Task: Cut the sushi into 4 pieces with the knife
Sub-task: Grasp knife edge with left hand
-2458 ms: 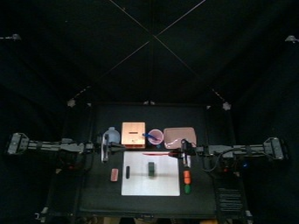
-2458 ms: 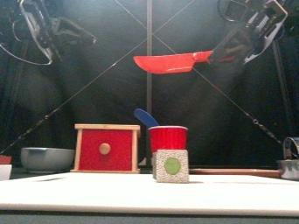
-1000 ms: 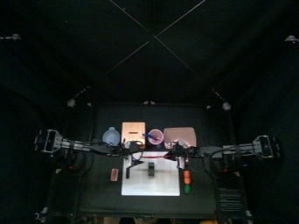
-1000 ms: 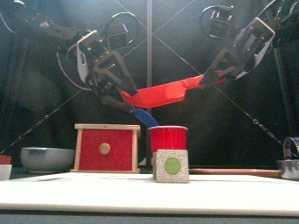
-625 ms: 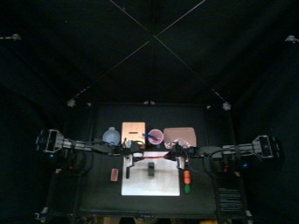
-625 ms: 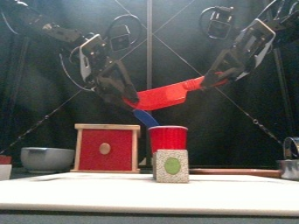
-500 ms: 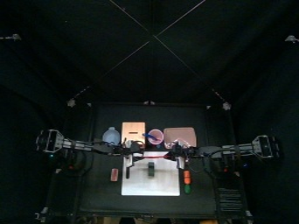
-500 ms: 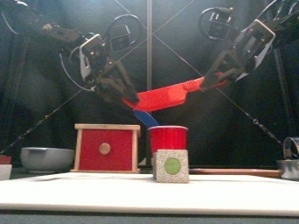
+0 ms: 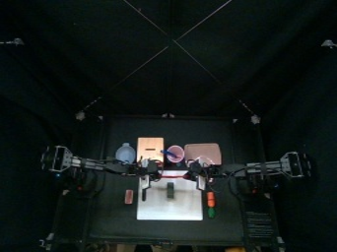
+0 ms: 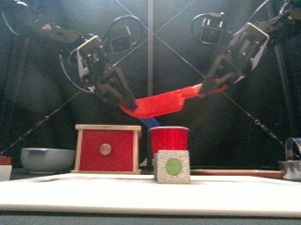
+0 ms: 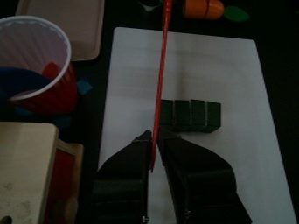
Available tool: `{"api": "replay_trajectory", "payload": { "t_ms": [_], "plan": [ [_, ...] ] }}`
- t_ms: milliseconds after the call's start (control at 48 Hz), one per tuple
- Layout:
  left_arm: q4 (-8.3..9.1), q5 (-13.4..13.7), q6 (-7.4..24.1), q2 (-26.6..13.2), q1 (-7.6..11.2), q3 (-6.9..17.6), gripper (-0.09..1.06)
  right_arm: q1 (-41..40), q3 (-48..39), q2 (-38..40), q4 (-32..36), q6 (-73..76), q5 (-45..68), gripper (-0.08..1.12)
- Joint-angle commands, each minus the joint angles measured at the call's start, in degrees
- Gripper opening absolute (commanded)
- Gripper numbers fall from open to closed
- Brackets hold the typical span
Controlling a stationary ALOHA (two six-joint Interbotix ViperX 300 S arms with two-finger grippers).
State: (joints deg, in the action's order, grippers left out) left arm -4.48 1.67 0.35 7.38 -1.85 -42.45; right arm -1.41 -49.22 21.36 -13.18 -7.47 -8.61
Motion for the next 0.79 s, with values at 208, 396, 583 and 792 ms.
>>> {"api": "replay_trajectory", "payload": {
  "t_ms": [208, 396, 583, 792],
  "plan": [
    [0.18, -0.26, -0.18, -0.09, 0.62, 0.79, 0.53, -0.18, 7.56, -5.80, -0.62, -0.09, -12.66, 0.25],
    [-0.09, -0.18, -0.26, -1.05, 1.67, 0.44, 0.53, 0.35, 10.55, -9.40, -0.53, -0.18, -17.49, 0.21],
    [-0.62, -0.26, -0.35, -2.20, 3.69, 0.00, 0.52, 0.44, 10.55, -10.81, -0.79, -0.18, -18.19, 0.16],
    [-1.85, -0.26, -0.35, -3.52, 4.57, -0.18, 0.51, 0.44, 10.28, -11.07, -0.79, -0.09, -18.37, 0.16]
  ]
}}
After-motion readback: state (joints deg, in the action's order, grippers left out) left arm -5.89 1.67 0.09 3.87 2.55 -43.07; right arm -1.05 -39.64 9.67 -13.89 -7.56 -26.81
